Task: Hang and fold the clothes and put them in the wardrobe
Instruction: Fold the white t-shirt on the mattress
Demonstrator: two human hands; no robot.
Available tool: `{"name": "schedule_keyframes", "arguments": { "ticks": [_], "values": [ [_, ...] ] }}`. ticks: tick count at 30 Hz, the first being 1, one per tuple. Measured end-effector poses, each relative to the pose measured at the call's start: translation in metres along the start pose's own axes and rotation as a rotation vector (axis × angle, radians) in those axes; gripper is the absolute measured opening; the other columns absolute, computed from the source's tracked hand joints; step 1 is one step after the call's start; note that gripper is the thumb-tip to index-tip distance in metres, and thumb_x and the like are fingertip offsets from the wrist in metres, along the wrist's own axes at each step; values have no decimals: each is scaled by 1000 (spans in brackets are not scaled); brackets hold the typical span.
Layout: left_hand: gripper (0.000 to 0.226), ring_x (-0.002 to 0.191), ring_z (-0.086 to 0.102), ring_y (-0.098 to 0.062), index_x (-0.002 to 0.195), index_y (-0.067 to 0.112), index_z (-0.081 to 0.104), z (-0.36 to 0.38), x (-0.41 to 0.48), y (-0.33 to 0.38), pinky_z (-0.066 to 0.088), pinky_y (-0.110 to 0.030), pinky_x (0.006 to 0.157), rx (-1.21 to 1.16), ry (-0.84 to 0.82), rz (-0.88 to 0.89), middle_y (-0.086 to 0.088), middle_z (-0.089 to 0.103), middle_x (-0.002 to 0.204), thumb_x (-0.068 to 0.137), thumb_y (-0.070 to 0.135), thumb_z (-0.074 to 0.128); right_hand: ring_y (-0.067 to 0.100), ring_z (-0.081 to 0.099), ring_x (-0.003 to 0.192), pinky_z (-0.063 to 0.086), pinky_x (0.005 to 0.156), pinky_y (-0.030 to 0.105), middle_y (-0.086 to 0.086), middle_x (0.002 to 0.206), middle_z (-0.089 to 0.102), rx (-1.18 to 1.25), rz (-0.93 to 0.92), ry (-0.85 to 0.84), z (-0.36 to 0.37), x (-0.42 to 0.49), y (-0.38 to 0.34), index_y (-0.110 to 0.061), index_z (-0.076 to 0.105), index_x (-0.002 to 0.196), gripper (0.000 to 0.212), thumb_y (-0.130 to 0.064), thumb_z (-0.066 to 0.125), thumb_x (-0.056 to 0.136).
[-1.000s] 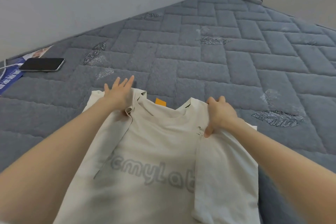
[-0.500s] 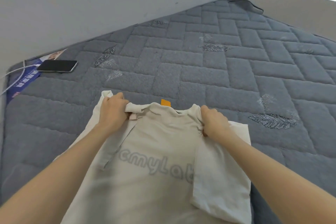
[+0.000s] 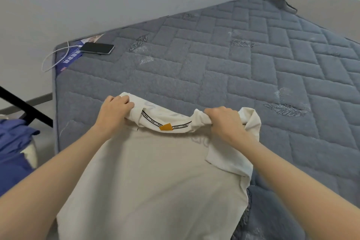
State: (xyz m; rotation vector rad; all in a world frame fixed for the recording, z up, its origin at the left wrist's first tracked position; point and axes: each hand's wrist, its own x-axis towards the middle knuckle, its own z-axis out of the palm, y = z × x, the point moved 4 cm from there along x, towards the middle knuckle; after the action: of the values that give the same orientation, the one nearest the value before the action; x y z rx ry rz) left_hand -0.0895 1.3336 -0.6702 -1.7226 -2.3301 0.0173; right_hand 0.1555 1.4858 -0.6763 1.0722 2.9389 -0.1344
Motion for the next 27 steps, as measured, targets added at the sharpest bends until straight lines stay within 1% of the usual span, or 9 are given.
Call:
{"name": "schedule_keyframes", "arguments": {
  "ticks": [4,9,10,12,15,18,20,24,27],
  "values": [
    [25,63,57,-32,72,-2,63,-3,-33,-8,41,-41,61,10,-41,68,-19,57,74,56,-21,60,32,57,84,27,60,31,6,89,60,-15,-72,-63,9,-40,-31,-23,38,80,25,-6,55,75],
    [34,46,53,-27,57,-1,60,-11,-77,-5,44,-34,47,72,-92,206,-17,52,59,37,-25,70,31,59,96,29,61,31,7,105,60,-79,-164,-152,32,-84,-64,-20,52,92,20,-6,53,78],
    [30,49,55,-29,61,-2,61,-8,-84,-6,46,-37,49,90,-111,202,-18,54,62,43,-24,71,31,59,96,29,61,31,8,107,59,-95,-173,-169,36,-92,-68,-18,54,97,22,-5,53,79],
    [20,73,60,-33,85,-3,64,1,-98,-10,47,-43,66,99,-172,157,-21,58,85,69,-15,63,30,60,96,29,62,30,8,108,59,-106,-180,-214,45,-109,-75,-17,54,101,24,-7,53,80],
    [32,107,52,-23,125,12,47,16,-114,-15,35,-32,87,260,-406,139,-7,48,119,94,8,40,29,61,89,30,61,31,5,103,62,-75,-149,-257,54,-128,-77,-19,43,108,25,-18,52,84],
    [38,113,48,-18,131,23,41,19,-126,-15,31,-29,91,296,-434,163,0,45,124,94,15,40,26,55,78,33,59,32,2,97,62,-12,-146,-334,59,-141,-82,-21,34,116,38,-32,54,85],
    [35,113,46,-18,126,24,46,17,-133,-10,29,-28,93,286,-402,221,2,47,123,91,15,44,26,55,82,33,61,32,1,100,62,4,-184,-370,58,-145,-89,-23,36,116,39,-35,55,84],
    [25,102,49,-18,115,18,48,18,-146,-6,33,-25,80,225,-447,275,0,51,113,92,10,42,25,56,92,35,63,31,-2,100,59,12,-276,-406,55,-152,-102,-29,44,110,31,-25,56,82],
    [31,106,45,-19,122,19,44,19,-160,-7,34,-27,69,181,-541,250,-2,45,115,93,10,42,21,53,89,33,62,29,-3,97,57,-13,-325,-518,62,-162,-105,-34,45,114,39,-22,56,79]
  ]
}}
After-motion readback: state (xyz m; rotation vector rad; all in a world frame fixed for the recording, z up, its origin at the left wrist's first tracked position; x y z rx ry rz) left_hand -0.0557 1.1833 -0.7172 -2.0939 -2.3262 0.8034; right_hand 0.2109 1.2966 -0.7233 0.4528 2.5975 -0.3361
